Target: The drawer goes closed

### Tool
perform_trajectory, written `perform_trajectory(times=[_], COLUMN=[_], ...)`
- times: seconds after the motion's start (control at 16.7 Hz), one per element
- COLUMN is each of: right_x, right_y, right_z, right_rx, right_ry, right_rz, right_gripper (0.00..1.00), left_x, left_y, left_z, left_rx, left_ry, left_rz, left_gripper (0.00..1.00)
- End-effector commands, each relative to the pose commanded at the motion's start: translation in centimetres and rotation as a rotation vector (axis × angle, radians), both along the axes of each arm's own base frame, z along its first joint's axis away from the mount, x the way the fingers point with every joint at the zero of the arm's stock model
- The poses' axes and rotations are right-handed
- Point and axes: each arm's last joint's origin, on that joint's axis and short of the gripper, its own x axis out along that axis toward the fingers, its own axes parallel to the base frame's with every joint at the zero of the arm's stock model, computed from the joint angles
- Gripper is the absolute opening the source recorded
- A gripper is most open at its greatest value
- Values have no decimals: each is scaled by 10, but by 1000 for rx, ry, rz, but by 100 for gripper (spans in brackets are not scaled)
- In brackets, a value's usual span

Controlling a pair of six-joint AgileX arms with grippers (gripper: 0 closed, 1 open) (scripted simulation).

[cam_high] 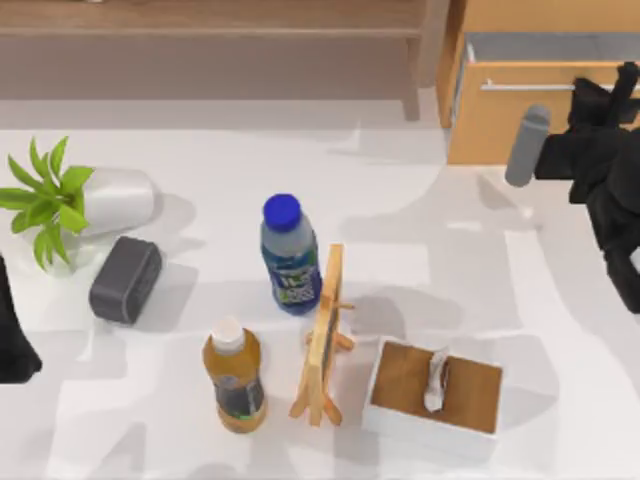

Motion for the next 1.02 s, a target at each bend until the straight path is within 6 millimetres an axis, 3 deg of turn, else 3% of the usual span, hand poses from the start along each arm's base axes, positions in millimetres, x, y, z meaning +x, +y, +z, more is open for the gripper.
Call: perform_trajectory(times=[0.54,0.84,1.02], right_x=[56,60,60], right_y=[-1,-1,-1], right_z=[-1,-1,-1], right_rx=[-1,-1,-1], right_ry=[5,5,5], right_rz=[-2,0,0], right_gripper=[0,0,23], left_x=[0,0,0], left_y=[0,0,0], left_z=[0,0,0], left_rx=[0,0,0], left_ry=[0,0,0], left_rz=[0,0,0], left_gripper=[100,100,100])
